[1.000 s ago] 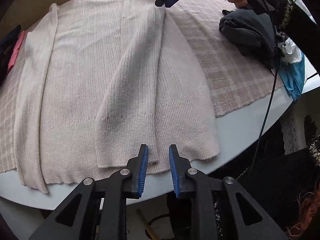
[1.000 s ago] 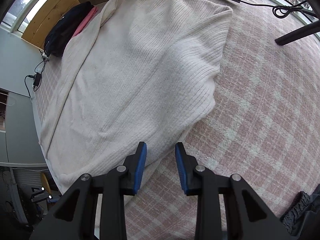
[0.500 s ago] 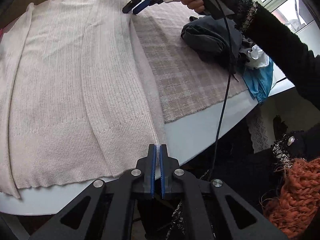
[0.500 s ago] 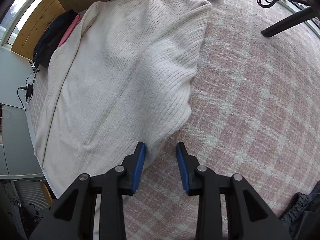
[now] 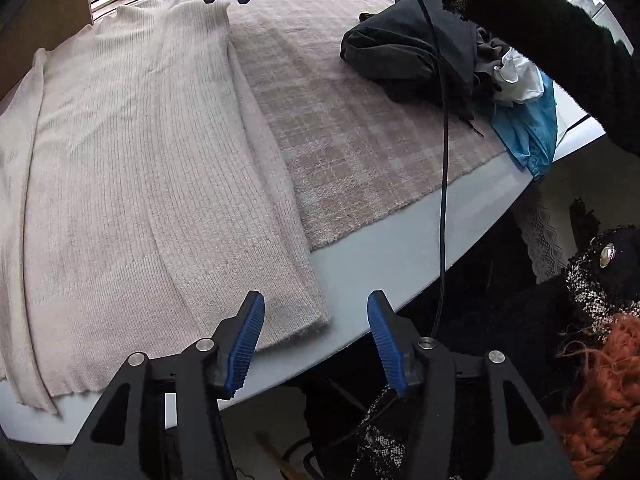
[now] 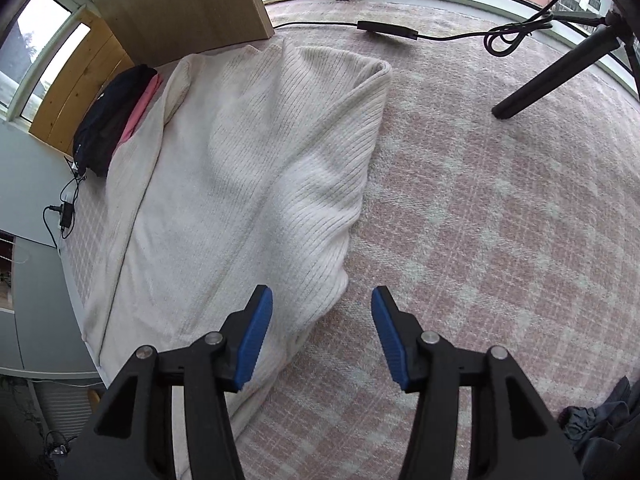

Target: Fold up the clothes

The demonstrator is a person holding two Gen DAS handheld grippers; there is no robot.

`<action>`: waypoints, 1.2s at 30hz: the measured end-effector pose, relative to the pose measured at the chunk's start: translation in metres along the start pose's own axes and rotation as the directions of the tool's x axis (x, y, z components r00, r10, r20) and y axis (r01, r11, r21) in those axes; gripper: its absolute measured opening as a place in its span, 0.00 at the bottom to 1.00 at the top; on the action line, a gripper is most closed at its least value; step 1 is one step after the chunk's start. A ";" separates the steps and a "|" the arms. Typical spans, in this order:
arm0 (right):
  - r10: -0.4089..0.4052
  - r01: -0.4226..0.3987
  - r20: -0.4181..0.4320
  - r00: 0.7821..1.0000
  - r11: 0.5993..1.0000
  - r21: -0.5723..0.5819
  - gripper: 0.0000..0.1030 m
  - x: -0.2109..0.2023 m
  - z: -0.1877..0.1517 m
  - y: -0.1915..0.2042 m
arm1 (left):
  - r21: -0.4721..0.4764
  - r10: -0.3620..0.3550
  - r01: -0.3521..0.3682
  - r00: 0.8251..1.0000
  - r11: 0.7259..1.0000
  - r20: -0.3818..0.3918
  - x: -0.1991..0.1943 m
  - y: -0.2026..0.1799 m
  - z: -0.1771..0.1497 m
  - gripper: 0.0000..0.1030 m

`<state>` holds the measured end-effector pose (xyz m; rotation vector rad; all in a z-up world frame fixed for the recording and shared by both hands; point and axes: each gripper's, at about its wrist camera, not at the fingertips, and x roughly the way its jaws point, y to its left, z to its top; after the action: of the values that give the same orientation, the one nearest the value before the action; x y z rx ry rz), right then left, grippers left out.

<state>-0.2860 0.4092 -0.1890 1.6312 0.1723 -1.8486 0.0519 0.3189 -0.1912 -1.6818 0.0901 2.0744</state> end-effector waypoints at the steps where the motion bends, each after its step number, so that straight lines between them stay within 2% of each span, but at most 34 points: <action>1: 0.008 -0.008 0.005 1.000 1.000 0.010 0.49 0.001 0.002 -0.002 | 0.012 0.016 -0.016 1.000 1.000 -0.014 0.007 -0.003 0.001 0.50; 5: 0.011 -0.011 0.005 1.000 1.000 0.009 0.48 0.008 0.001 -0.004 | 0.044 0.045 -0.045 0.999 0.998 0.000 0.013 -0.006 0.001 0.51; 6: 0.016 -0.016 0.005 1.000 1.000 0.010 0.43 0.008 0.000 -0.004 | 0.038 0.039 -0.039 0.999 0.999 0.008 0.013 -0.004 0.000 0.48; 7: 0.022 -0.022 0.005 1.000 1.000 0.012 0.28 0.008 -0.002 -0.004 | 0.032 0.038 -0.039 0.999 0.999 0.017 0.011 -0.001 -0.002 0.44; 9: 0.033 -0.033 0.005 0.999 0.999 0.016 0.12 0.008 -0.004 -0.005 | -0.033 -0.014 0.015 1.000 0.999 0.025 0.006 0.016 -0.003 0.13; 12: 0.053 -0.053 0.004 0.999 0.998 0.030 0.10 0.008 -0.006 -0.007 | -0.132 -0.095 0.101 0.994 0.986 0.051 -0.002 0.041 -0.008 0.09; 14: 0.080 -0.081 0.007 0.997 0.994 0.075 0.10 0.004 -0.003 -0.010 | -0.174 -0.130 0.144 0.988 0.974 0.088 -0.012 0.054 -0.014 0.09; 16: 0.114 -0.115 0.015 0.993 0.984 0.133 0.09 -0.001 0.005 -0.015 | -0.217 -0.177 0.206 0.973 0.954 0.145 -0.023 0.065 -0.022 0.09; 19: 0.110 -0.113 0.027 0.994 0.979 0.172 0.09 -0.011 0.015 -0.009 | -0.263 -0.203 0.257 0.955 0.930 0.215 -0.035 0.082 -0.032 0.09; 22: 0.086 -0.092 0.045 0.995 0.982 0.162 0.09 -0.020 0.032 0.020 | -0.304 -0.220 0.305 0.933 0.903 0.284 -0.047 0.098 -0.042 0.09; 25: 0.011 -0.015 0.044 0.999 0.996 0.091 0.09 -0.022 0.055 0.068 | -0.356 -0.195 0.315 0.922 0.880 0.336 -0.057 0.122 -0.058 0.09; 26: -0.014 0.011 0.042 0.999 0.998 0.061 0.09 -0.027 0.051 0.080 | -0.379 -0.178 0.314 0.919 0.871 0.351 -0.059 0.131 -0.063 0.06; 29: -0.056 0.056 -0.011 0.998 0.998 -0.016 0.09 0.005 0.077 0.126 | -0.423 -0.153 0.299 0.926 0.855 0.345 -0.058 0.144 -0.072 0.06; 32: -0.036 0.019 -0.154 0.987 0.994 -0.108 0.23 0.052 0.093 0.170 | -0.464 -0.131 0.284 0.934 0.839 0.334 -0.057 0.156 -0.081 0.06; 33: -0.023 0.003 -0.180 0.983 0.994 -0.114 0.23 0.058 0.095 0.179 | -0.478 -0.123 0.278 0.936 0.833 0.330 -0.057 0.160 -0.084 0.06; 35: 0.014 -0.032 -0.146 0.989 0.992 -0.123 0.24 0.047 0.097 0.188 | -0.504 -0.109 0.267 0.941 0.821 0.321 -0.057 0.168 -0.090 0.06; 36: -0.002 -0.013 -0.110 0.994 0.990 -0.138 0.30 0.037 0.095 0.188 | -0.517 -0.102 0.262 0.943 0.815 0.317 -0.056 0.172 -0.093 0.13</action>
<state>-0.2634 0.2018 -0.1429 1.6349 0.3366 -1.7039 0.0771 0.1178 -0.2017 -1.5855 -0.8130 2.2894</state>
